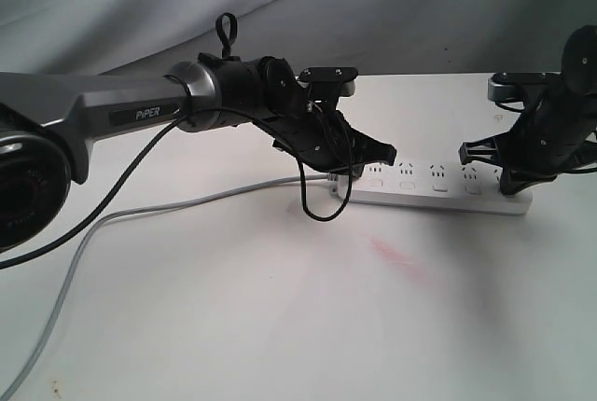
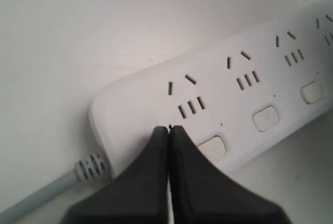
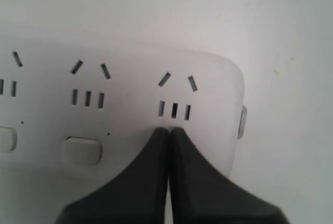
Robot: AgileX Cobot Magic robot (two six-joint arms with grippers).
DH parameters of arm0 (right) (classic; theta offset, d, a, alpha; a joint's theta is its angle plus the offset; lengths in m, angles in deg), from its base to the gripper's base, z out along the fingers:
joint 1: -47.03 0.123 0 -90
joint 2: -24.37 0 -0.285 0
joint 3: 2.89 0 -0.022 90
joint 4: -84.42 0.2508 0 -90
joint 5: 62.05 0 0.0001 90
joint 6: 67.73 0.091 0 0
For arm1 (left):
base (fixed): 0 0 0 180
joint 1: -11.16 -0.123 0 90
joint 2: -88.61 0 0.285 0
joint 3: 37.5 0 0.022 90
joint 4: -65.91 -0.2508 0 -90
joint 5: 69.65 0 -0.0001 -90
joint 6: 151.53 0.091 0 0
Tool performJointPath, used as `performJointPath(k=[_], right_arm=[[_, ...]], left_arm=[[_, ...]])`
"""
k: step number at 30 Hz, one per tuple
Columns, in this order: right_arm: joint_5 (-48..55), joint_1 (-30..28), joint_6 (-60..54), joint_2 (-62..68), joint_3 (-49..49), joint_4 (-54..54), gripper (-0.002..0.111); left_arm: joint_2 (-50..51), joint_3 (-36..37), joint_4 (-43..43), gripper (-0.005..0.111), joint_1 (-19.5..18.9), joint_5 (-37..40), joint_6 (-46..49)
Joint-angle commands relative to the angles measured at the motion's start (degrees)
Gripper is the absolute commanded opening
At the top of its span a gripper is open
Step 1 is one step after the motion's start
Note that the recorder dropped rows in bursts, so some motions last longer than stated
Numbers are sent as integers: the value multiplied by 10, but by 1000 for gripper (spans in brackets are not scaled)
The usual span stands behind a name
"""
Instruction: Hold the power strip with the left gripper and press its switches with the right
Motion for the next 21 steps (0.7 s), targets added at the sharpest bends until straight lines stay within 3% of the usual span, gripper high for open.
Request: performJointPath(k=[1,21], right_arm=[[9,2,-6,26,7,4,0],[-16,23,-70,-22,-4,107,0]], left_arm=[[3,-2,-3,0,3,-2,-3],[3,-2,-3,0,3,-2,-3]])
